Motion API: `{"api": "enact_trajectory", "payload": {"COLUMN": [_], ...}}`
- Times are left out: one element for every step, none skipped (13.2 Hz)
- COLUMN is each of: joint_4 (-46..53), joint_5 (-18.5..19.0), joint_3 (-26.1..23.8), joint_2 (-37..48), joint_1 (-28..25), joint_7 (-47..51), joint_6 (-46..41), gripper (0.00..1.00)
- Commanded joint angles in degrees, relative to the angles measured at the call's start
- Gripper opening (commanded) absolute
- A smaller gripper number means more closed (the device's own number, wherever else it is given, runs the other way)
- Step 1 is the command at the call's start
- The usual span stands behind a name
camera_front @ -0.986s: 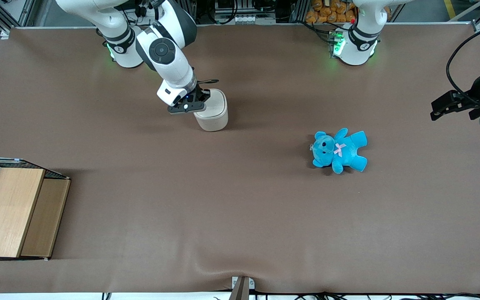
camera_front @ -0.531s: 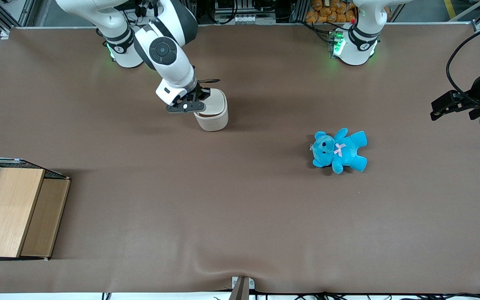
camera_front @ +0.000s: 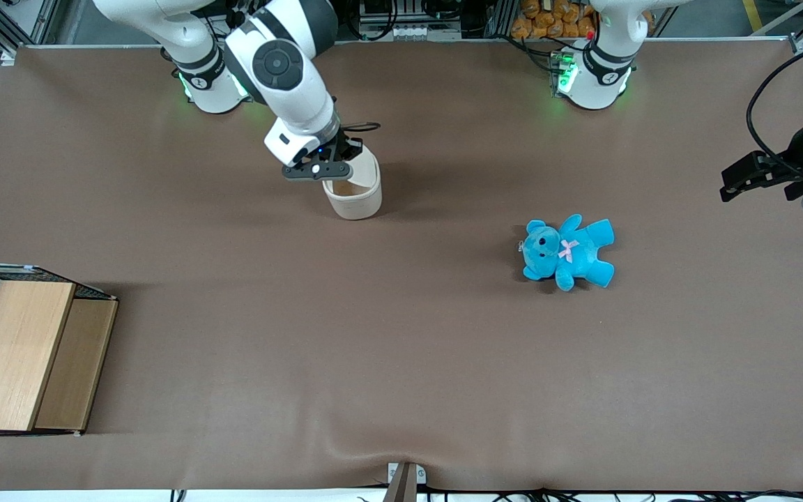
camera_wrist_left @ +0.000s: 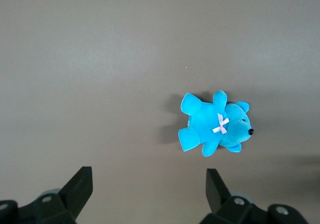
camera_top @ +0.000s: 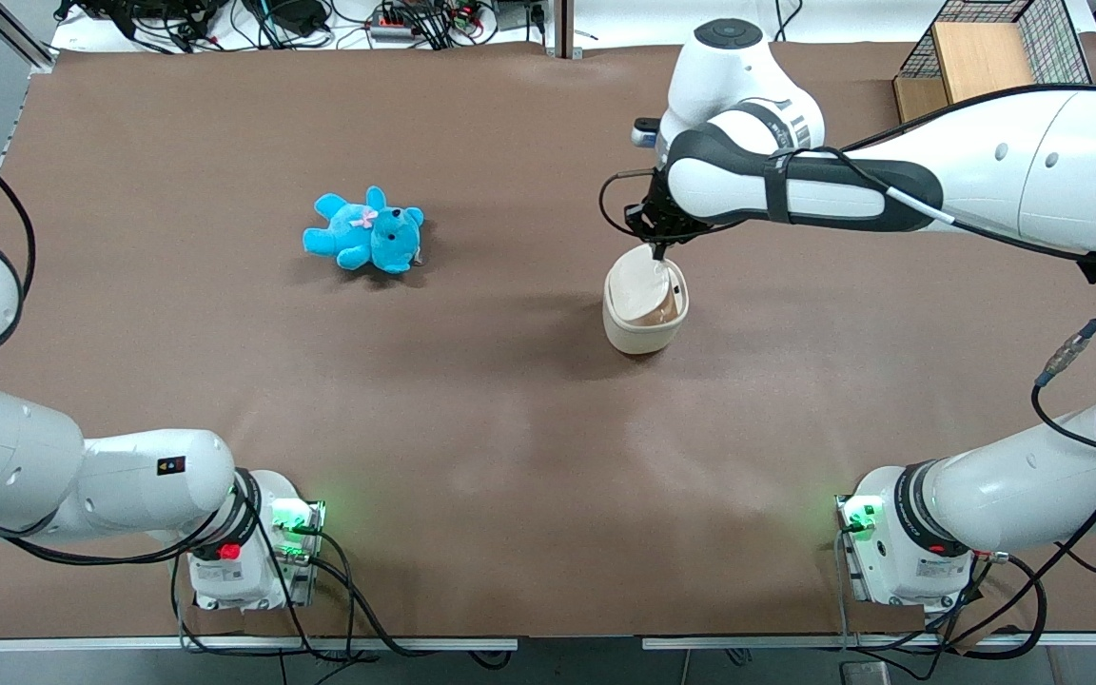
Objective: Open trash can with right arm
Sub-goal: 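Lift the lid edge upward with the right gripper, swinging it open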
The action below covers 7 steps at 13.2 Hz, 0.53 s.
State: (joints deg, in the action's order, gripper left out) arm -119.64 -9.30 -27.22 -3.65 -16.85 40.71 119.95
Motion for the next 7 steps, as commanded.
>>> {"api": "enact_trajectory", "payload": {"joint_4": [4.2,5.4,6.9,8.7,10.9,13.1,14.2], "joint_5": [-0.5,-1.2,-1.4,-1.4,-1.7,-2.1,-2.1], "joint_3": [-0.7,-0.7,-0.7,-0.7,-0.7,-0.7,-0.7], "joint_2": [-1.6,-1.8,-1.9,-2.4,-2.7,-2.7,-2.8], "joint_1": [-0.6,-0.7,-0.9,-0.9,-0.8,-0.4,0.1], "joint_7": [4.2,5.1,5.3,5.3,5.7,6.5,6.4], "joint_6": [-1.0,-1.9,-3.0,-4.7,-6.8,-9.2,-11.1], "gripper": [0.0,0.05,0.11,0.25,0.55,0.67,1.0]}}
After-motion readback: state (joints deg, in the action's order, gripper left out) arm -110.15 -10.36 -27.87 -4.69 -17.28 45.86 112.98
